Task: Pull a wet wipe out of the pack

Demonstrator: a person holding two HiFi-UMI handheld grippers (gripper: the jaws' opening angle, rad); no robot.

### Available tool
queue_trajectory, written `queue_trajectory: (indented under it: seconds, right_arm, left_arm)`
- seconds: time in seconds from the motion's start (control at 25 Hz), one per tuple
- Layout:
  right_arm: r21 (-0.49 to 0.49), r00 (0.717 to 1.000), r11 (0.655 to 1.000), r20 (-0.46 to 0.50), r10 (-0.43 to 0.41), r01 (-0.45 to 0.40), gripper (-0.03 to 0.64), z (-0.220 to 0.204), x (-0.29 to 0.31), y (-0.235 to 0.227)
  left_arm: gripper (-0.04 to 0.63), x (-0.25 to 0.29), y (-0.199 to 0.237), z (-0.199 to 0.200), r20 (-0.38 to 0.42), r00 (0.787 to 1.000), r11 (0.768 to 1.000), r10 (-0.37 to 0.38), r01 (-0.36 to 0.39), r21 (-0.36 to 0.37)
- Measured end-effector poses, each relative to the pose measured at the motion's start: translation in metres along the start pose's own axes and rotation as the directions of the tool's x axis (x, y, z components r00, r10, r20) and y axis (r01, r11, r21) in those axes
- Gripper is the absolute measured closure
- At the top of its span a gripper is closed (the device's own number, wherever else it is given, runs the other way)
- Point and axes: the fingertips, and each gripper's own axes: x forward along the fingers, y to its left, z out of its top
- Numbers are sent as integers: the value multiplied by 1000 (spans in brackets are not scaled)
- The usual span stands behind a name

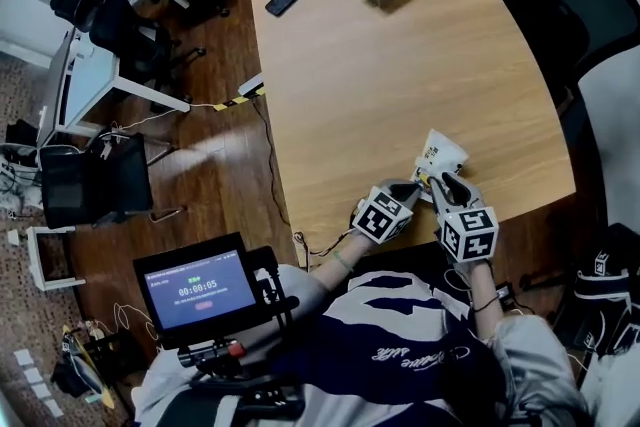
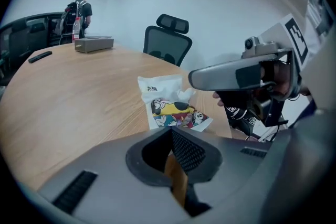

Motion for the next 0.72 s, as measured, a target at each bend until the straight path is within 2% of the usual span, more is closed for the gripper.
queue_trajectory:
  seconds: [0.16,0.36,0.44,0.56,0.72]
  right_arm:
    - [-186,997,983,-77,-6,-9,532,1,22,5]
    - [-258,983,966,-182,-20,-28,532,-13,43,6]
    - [-235,980,971,-201,-2,-47,541,-17,49,4]
    - [-164,978,983,-204,43,-78,593,-14,52,5]
    - [-73,984,994,-164,66,-79,612,-3,46,1]
  left_arm:
    - [594,-2,-4,0,5,1000,999,14,-14,34]
    - [595,-5,-6,-2,-6,1000,1000,-2,3,21]
    - [594,-3,-4,-2,-12,1000,1000,-7,7,12]
    - [595,1,1,-4,-18,1000,1000,-1,1,13]
    - [595,4,3,-2,-19,1000,1000,-10,10,3]
